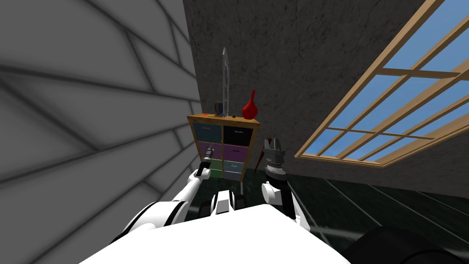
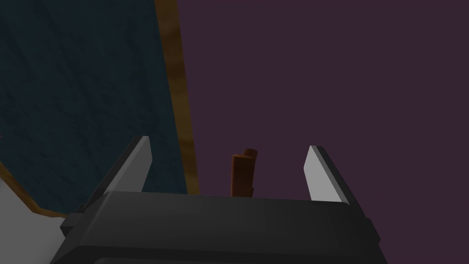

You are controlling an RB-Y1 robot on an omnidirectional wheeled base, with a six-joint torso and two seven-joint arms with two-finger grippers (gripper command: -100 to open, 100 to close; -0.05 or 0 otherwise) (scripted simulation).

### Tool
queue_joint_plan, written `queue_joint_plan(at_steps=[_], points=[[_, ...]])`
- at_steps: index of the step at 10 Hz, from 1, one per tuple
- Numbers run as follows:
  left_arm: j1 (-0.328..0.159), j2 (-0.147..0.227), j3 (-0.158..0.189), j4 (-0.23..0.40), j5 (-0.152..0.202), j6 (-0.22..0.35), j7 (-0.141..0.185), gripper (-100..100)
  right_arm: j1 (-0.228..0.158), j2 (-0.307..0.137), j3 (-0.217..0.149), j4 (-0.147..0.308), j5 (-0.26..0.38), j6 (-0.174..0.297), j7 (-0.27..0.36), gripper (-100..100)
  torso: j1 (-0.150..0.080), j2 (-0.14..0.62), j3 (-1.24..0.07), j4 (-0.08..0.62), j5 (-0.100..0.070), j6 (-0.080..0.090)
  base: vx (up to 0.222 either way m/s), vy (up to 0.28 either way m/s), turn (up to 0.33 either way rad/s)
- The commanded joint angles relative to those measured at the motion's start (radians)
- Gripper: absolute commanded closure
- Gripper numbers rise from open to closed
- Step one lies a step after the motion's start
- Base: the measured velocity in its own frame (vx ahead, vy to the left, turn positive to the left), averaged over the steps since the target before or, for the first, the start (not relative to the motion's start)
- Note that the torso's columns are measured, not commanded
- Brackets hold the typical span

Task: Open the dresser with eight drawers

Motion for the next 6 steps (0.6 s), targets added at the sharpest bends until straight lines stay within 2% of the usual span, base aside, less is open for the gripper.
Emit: queue_joint_plan(at_steps=[1,2,3,4,5,6], points=[[0.003,0.003,0.066,-0.012,-0.08,0.016,0.055,-100,0.0,0.0,0.0,0.0,0.0,0.0,0.0,0,0.0,0.0,0.0,0.0,0.0,0.0,0.013,-0.046,0.0],[0.003,0.003,0.066,-0.012,-0.113,0.016,0.055,-100,0.0,0.0,0.0,0.0,0.0,0.0,0.0,0,0.0,0.0,0.0,0.0,0.0,0.0,0.011,-0.038,0.006],[0.01,0.007,0.108,-0.026,-0.144,0.028,0.09,-100,0.0,0.0,0.0,0.0,0.0,0.0,0.0,0,0.001,0.0,0.0,0.0,0.0,0.0,0.007,-0.046,0.001],[0.01,0.007,0.11,-0.026,-0.176,0.028,0.09,-100,0.0,0.0,0.0,0.0,0.0,0.0,0.0,0,0.001,0.0,0.0,0.0,0.0,0.0,0.004,-0.038,0.009],[0.015,0.007,0.101,-0.035,-0.156,0.031,0.087,-100,0.0,0.0,0.0,0.0,0.0,0.0,0.0,0,0.001,0.0,0.0,0.0,0.0,0.0,0.001,-0.012,0.008],[0.003,0.003,0.066,-0.012,-0.113,0.016,0.055,100,0.0,0.0,0.0,0.0,0.0,0.0,0.0,0,0.002,0.0,0.0,0.0,0.001,0.001,-0.007,0.032,-0.009]])
